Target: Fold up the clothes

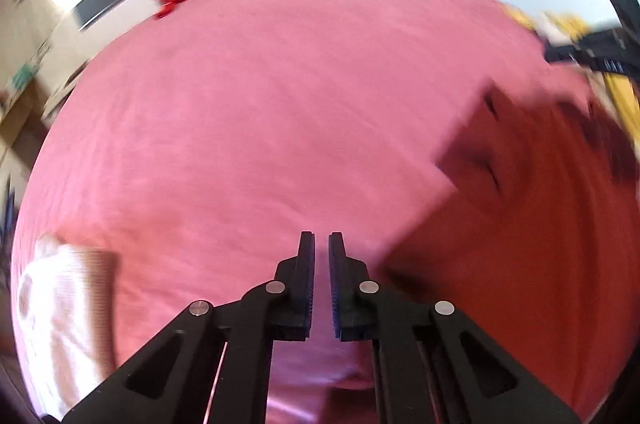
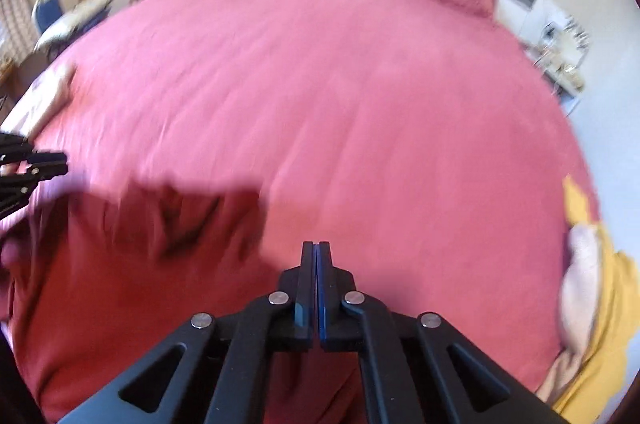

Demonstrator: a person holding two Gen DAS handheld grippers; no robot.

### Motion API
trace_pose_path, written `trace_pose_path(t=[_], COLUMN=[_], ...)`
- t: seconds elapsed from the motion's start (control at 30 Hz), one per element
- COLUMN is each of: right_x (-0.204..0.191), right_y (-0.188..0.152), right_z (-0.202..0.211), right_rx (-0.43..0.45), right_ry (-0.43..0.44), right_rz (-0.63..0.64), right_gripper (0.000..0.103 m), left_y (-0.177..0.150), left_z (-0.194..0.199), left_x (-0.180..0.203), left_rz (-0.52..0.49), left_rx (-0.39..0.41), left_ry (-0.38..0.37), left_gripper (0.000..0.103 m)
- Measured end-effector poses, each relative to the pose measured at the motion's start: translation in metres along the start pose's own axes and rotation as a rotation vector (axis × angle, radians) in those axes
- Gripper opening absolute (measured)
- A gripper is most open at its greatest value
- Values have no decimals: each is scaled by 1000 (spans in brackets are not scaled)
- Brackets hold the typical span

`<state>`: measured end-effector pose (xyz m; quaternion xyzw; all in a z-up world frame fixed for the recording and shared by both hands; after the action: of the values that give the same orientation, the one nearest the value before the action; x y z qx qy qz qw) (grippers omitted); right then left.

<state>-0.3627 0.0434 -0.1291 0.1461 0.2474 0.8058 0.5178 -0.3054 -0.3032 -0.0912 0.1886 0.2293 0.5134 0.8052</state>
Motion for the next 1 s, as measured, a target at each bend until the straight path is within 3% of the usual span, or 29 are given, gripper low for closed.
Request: trace_pose_path(t=[0.07, 0.13, 0.17, 0.2, 0.23, 0.27, 0.47, 0.53, 0.6, 0.67, 0.77, 0.8, 0.83, 0.87, 0.9, 0.93, 1.0], right_x=[-5, -15, -22, -26, -24, -22, -25, -25, -29, -33, -38, -40, -42, -44, -47, -49, -54], right_y=[17, 25, 23, 19, 14, 8, -44, -58, -66, -70, -79, -83, -86, -90, -93, -96, -97], right_z=[5, 4, 0, -4, -10, -17, -46, -61, -70, -70, -65, -63, -60, -58, -55, -51, -39], right_rx=[-30, -98, -144, -182, -204, -227, -349, -357, -326, -268, -216, -225, -246, -266, -277, -273, -228], right_ry=[97, 229, 317, 369, 354, 338, 253, 228, 241, 241, 207, 199, 210, 223, 232, 219, 162], right_rz=[-45, -88, -117, -137, -142, -146, -34, 12, 34, 56, 51, 27, -13, -49, -67, -52, 16], right_gripper=[0, 5, 10, 25, 25, 26, 32, 34, 40, 48, 47, 37, 20, 14, 11, 10, 9], left_y=[3, 0, -1, -1, 0, 2, 17, 14, 13, 9, 3, 0, -2, -3, -3, -2, 3], left_z=[3, 0, -6, -11, -15, -19, -51, -60, -68, -71, -67, -65, -62, -58, -54, -48, -37], left_x=[-8, 7, 16, 25, 34, 43, 78, 85, 94, 107, 109, 109, 109, 111, 112, 112, 110], left_rz=[33, 14, -7, -24, -25, -24, -13, -48, -96, -160, -123, -104, -103, -111, -119, -126, -140], left_rx=[-17, -42, -61, -77, -77, -75, -40, -66, -42, 2, -7, -17, -19, -25, -31, -34, -31], left_ry=[-61, -137, -157, -177, -196, -215, -323, -300, -246, -131, -121, -131, -126, -114, -106, -98, -68], left_gripper=[7, 12, 23, 34, 61, 72, 76, 79, 87, 89, 88, 83, 73, 67, 46, 14, 9])
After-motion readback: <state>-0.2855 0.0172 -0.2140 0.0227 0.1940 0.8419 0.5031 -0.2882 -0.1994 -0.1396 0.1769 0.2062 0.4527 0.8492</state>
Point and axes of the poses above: each gripper's, at about its wrist camera, not at the fingertips, and z roughly against the way its jaws point, x to its right, y to its top, the point moved 10 cm from there along -z, roughly the way its jaws point, and after that the axes turned 11 degrees about -z, right-handed, at the moved point
